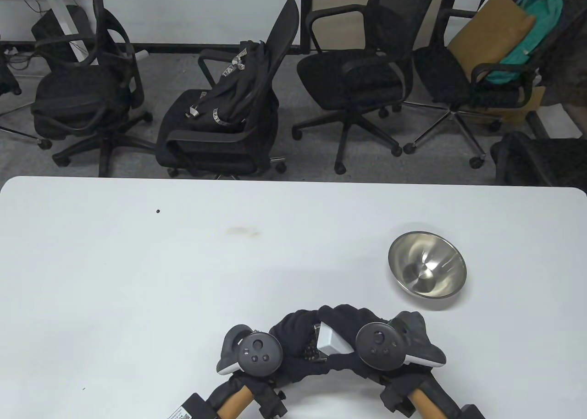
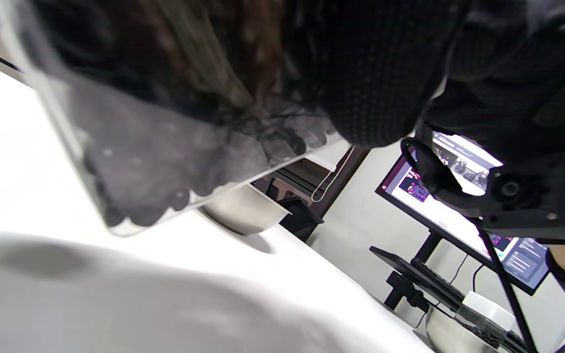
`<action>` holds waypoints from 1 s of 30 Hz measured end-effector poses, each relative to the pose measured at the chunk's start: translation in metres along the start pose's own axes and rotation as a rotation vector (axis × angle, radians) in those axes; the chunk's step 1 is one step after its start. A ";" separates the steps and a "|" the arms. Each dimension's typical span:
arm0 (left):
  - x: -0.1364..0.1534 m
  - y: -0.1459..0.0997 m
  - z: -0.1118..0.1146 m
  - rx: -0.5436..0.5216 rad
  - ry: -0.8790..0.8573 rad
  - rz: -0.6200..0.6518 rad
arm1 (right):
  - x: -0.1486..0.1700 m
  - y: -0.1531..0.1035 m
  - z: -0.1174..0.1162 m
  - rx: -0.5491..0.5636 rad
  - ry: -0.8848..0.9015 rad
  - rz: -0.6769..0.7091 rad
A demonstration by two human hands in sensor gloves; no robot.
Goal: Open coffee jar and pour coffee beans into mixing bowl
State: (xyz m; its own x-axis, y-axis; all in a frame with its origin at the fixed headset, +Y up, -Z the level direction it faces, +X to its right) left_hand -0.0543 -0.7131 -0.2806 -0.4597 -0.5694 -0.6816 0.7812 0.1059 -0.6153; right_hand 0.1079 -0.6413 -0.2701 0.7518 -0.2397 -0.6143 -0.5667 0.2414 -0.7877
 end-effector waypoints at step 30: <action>0.030 -0.017 -0.024 -0.172 -0.057 -0.144 | 0.223 -0.131 -0.018 -0.340 -0.410 -1.106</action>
State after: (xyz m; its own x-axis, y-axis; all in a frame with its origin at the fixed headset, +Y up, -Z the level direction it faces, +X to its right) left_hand -0.0921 -0.7121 -0.3000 -0.5323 -0.6335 -0.5615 0.6237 0.1551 -0.7661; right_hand 0.3434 -0.7432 -0.3043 0.8992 0.1685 0.4039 0.4306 -0.1760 -0.8852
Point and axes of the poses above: the tracker on the back of each hand, its own x axis roughly to the little-finger side, its own y axis roughly from the wrist to the fingertips, z = x × y, the point moved 3 cm from there along y, roughly from the wrist to the fingertips, and after that the axes turned 12 degrees about x, right-handed, at the moved point
